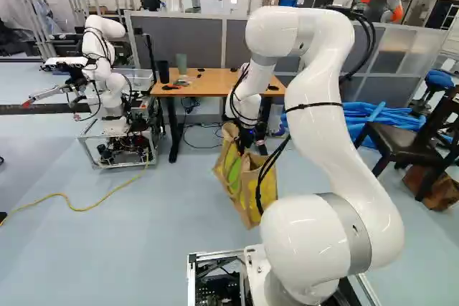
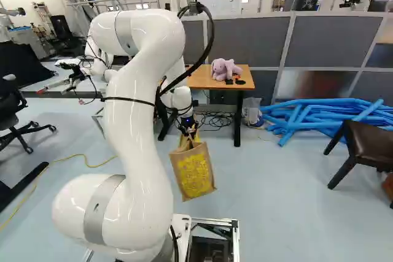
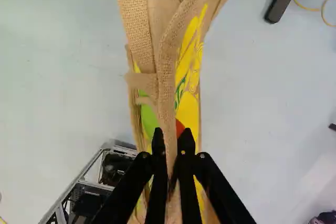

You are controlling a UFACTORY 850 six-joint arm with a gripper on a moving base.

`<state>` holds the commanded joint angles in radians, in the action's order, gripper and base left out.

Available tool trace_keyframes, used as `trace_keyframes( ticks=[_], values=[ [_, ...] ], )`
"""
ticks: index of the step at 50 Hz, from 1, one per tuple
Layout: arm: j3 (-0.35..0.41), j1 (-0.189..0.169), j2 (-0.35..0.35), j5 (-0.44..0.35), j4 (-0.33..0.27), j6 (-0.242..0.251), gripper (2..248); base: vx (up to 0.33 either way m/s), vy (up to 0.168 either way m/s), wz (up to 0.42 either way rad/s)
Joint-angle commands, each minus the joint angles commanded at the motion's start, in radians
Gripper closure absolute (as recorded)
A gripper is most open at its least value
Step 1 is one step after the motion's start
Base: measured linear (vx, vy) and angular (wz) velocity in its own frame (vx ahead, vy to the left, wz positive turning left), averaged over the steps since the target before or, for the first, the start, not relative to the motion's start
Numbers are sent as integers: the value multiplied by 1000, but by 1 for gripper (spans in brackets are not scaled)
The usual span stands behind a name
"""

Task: Pick up the bag on the ground and place it on the table

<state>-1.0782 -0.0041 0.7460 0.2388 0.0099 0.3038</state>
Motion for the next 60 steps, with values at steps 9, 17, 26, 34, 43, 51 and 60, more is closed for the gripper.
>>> trace_keyframes(
  ticks=[9,17,26,34,43,51,60],
  values=[
    [0,0,-25,30,0,0,227,0,0,0],
    [0,0,-47,58,0,0,227,0,0,0],
    [0,0,-71,90,0,0,227,0,0,0],
    [-2,0,-92,118,0,0,227,0,0,0],
    [-4,0,-116,138,0,0,227,0,0,0],
    [-6,0,-136,141,0,0,227,0,0,0],
    [-10,0,-158,141,0,0,227,0,0,0]
  ],
)
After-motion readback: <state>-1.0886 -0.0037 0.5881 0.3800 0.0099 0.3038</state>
